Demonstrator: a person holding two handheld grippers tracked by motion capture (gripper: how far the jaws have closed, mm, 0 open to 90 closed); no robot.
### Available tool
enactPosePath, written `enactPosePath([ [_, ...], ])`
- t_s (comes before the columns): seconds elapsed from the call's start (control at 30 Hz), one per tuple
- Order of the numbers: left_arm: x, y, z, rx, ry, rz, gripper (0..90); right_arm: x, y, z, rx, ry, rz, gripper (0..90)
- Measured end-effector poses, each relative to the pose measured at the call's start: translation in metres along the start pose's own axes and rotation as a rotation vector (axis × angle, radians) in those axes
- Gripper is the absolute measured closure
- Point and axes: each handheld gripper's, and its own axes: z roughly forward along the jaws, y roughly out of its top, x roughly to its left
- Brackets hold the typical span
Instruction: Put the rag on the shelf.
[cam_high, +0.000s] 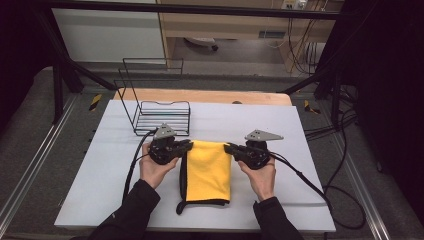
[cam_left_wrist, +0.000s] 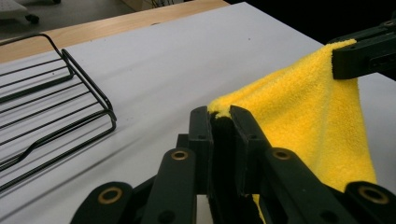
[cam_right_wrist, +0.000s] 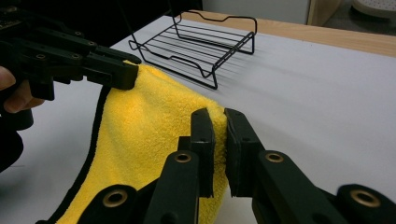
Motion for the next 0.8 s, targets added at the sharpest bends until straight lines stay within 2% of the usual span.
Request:
enactPosePath([
  [0.23,-0.009,0.001,-0.013,-0.042,0.005,0.014,79.4,0.009,0.003,-0.008,-0.033,-0.008,-0.028,83.4],
  [0.47,-0.013,0.005,-0.028,-0.095,0.002,0.006,79.4,0.018,0.008,-0.016,-0.081,0.003,-0.044,83.5],
  [0.8,-0.021,0.01,-0.039,-0.179,0.017,0.013,79.5,0.026,0.015,-0.027,-0.158,-0.009,-0.077,83.5],
])
